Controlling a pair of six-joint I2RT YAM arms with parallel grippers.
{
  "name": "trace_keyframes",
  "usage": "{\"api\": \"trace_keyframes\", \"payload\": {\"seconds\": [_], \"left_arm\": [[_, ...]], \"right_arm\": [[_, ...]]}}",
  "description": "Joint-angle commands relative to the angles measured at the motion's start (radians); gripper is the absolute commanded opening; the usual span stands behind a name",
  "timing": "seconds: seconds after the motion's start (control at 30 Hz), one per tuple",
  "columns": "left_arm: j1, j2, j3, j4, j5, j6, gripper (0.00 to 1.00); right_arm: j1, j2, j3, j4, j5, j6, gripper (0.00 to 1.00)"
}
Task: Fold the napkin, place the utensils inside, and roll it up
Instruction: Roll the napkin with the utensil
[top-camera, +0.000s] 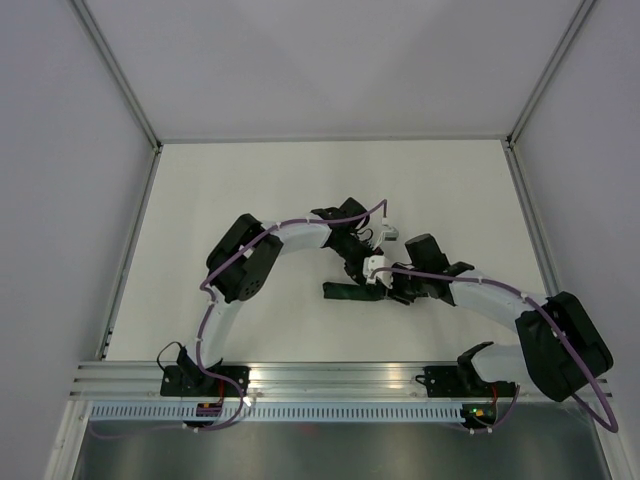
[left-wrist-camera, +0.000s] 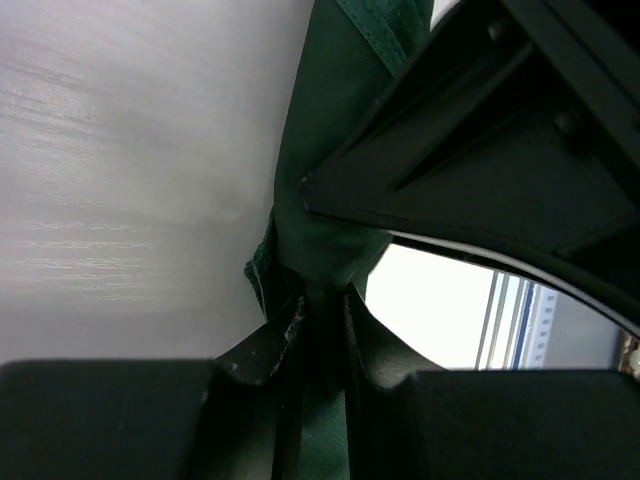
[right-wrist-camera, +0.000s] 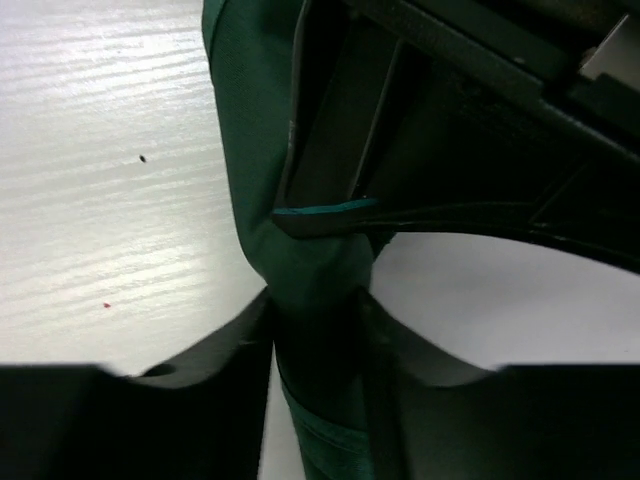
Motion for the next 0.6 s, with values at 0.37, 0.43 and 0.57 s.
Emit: {"api": "trace_keyframes", "payload": {"seconds": [0.37, 0.43, 0.57], "left_arm": [[0.06, -0.119, -0.136, 0.212, -0.151, -0.288, 0.32], [0.083, -0.162, -0.171, 0.249, -0.156, -0.334, 0.33], [0.103, -0.242, -0.24, 0.35, -0.175, -0.381, 0.34]], "right_arm": [[-0.028, 0.149, 0.123, -0.156, -0.079, -0.045, 0.02], [-0.049, 0.184, 0.152, -0.197, -0.105, -0.071, 0.01], [-0.089, 0.245, 0.208, -0.274, -0.146, -0.115, 0.01]]}}
